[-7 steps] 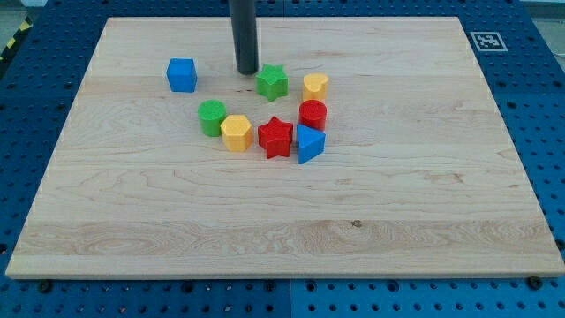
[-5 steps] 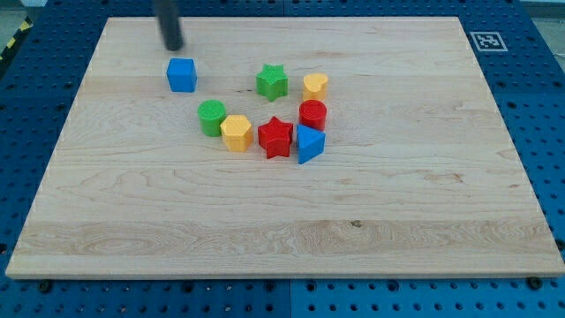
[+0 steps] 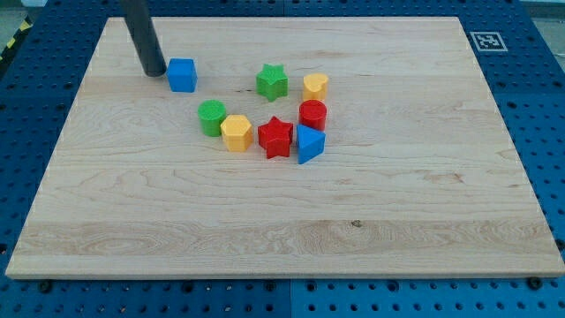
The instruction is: Move the blue cube towards the center
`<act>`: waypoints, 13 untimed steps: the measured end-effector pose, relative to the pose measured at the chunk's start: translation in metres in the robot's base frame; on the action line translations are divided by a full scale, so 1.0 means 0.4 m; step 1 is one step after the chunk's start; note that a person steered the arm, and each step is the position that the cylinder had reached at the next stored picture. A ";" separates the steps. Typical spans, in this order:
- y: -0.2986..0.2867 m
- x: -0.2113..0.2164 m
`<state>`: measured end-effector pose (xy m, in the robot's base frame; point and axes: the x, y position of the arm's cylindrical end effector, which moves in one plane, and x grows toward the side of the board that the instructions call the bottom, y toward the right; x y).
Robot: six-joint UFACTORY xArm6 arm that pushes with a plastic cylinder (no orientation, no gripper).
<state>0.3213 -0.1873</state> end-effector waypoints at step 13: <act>0.095 0.014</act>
<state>0.3271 -0.1494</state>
